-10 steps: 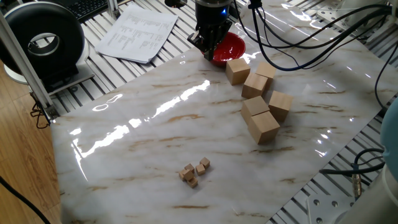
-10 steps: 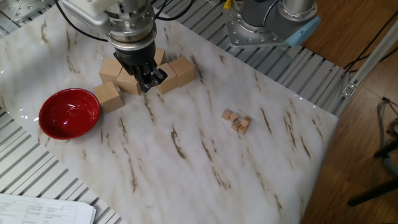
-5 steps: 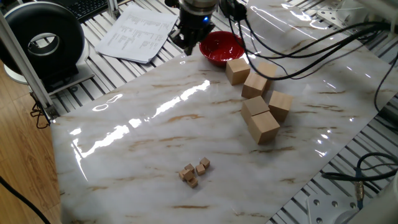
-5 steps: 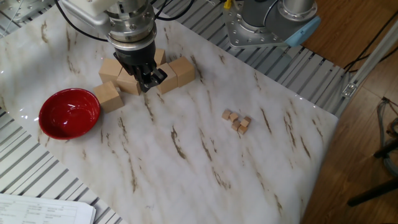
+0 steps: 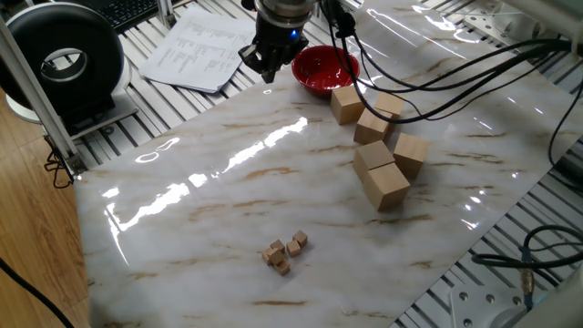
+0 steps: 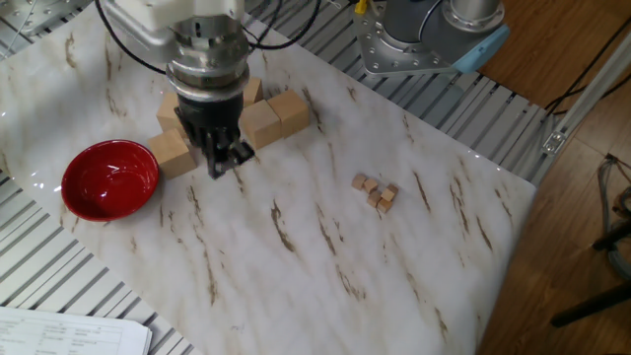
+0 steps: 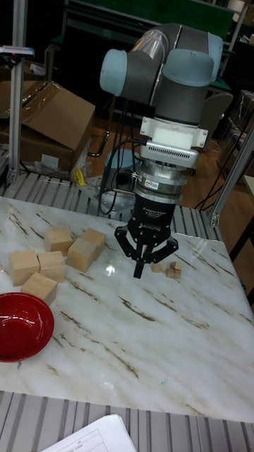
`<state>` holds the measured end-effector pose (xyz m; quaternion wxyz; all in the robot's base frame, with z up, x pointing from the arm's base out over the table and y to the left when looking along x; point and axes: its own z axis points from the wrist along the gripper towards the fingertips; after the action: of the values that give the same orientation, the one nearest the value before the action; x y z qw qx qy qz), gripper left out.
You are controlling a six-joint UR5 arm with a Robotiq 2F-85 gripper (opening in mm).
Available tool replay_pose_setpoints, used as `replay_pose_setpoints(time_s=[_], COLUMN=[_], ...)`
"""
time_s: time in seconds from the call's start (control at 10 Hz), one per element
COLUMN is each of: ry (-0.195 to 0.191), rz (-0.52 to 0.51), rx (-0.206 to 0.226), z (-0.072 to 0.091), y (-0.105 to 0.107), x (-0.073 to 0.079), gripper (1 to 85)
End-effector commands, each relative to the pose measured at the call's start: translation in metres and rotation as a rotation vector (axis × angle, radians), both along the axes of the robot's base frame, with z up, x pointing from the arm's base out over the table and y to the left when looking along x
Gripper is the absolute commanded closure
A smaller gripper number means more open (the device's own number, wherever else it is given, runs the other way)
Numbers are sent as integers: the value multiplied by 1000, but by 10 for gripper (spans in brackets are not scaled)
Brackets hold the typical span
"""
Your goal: Stack the blocks into a pyramid shape
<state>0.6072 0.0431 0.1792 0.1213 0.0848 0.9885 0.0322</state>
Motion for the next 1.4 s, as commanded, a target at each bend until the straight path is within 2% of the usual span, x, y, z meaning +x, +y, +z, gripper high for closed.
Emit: replay_pose_setpoints(time_s=[0.0,0.1,0.2,0.3,0.4,0.5,0.6,0.7,0.9,1.2,1.3], ry=[-36,-111,-114,-73,-74,-116,-177,-250,-350,-384,-382], rz=[-21,-28,-28,-23,-29,-39,-46,-45,-45,-41,-41], rx=[39,34,33,27,32,47,51,39,31,40,44], z=[6,12,14,10,10,15,21,29,40,44,44], y=[7,4,3,2,2,5,5,1,-2,-1,0], x=[9,28,29,18,19,30,44,62,85,93,93], gripper=[847,847,847,847,847,847,847,847,847,847,847])
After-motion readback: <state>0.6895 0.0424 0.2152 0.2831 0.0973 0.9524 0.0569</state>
